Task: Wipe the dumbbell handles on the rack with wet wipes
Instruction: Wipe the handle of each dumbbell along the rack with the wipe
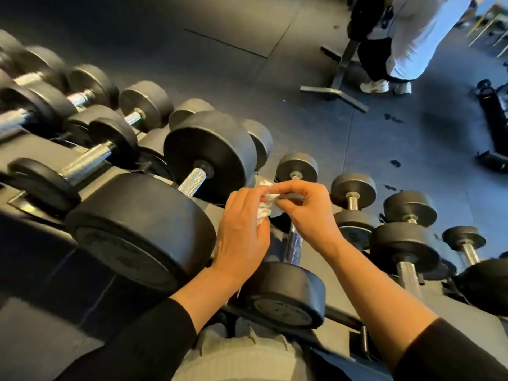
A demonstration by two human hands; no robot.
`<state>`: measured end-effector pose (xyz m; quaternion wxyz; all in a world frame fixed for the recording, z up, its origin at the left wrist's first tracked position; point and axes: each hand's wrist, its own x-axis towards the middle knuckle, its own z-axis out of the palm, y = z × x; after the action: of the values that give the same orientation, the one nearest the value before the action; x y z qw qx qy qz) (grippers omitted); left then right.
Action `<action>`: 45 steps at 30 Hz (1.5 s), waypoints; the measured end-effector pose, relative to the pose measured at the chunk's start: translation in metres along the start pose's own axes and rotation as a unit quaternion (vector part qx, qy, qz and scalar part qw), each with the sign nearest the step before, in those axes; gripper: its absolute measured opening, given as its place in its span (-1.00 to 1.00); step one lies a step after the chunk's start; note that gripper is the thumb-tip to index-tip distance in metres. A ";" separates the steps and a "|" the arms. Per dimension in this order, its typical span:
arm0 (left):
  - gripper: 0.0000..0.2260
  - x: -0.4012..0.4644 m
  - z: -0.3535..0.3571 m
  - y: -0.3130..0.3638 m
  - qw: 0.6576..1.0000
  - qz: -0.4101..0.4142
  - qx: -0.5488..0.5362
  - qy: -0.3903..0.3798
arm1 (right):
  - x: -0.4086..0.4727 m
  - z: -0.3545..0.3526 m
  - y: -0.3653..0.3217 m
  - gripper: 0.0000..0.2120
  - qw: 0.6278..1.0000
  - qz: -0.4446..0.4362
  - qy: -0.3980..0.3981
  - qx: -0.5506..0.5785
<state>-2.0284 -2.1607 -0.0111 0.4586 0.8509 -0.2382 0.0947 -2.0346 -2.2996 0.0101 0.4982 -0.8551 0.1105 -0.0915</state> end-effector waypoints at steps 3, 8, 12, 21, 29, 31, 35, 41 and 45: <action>-0.62 0.008 -0.020 0.008 0.998 0.008 0.055 0.006 | 0.014 0.015 -0.009 -0.81 0.999 -0.023 -0.021 0.022; -0.51 0.016 -0.060 0.015 0.989 0.041 0.144 0.012 | 0.034 0.047 -0.029 -0.81 0.994 -0.074 -0.056 0.049; -0.54 0.028 -0.090 0.015 0.983 0.041 0.179 0.019 | 0.047 0.073 -0.036 -0.79 0.994 -0.078 -0.078 0.003; -0.66 0.035 -0.140 -0.015 0.962 -0.034 0.269 -0.045 | 0.054 0.106 -0.013 -0.76 0.994 0.007 -0.096 -0.043; -0.64 0.043 -0.137 -0.018 0.957 -0.042 0.275 -0.087 | 0.051 0.127 -0.010 -0.75 0.998 -0.029 -0.039 0.033; -0.61 0.044 -0.136 -0.017 0.956 -0.037 0.276 -0.090 | 0.051 0.129 -0.009 -0.77 0.998 -0.025 -0.032 0.039; -0.60 0.045 -0.134 -0.018 0.954 -0.037 0.285 -0.079 | 0.053 0.133 -0.006 -0.83 0.998 -0.010 -0.032 0.060; -0.63 0.045 -0.132 -0.019 0.947 -0.043 0.309 -0.072 | 0.041 0.139 0.000 -0.81 0.990 -0.027 -0.071 0.122; -0.65 0.044 -0.133 -0.020 0.943 -0.048 0.320 -0.071 | 0.028 0.143 0.003 -0.80 0.973 -0.077 -0.135 0.171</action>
<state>-1.9726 -2.0557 0.0654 0.1480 0.9678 -0.1861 0.0828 -1.9699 -2.1897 -0.0606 0.6384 -0.7680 -0.0412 -0.0309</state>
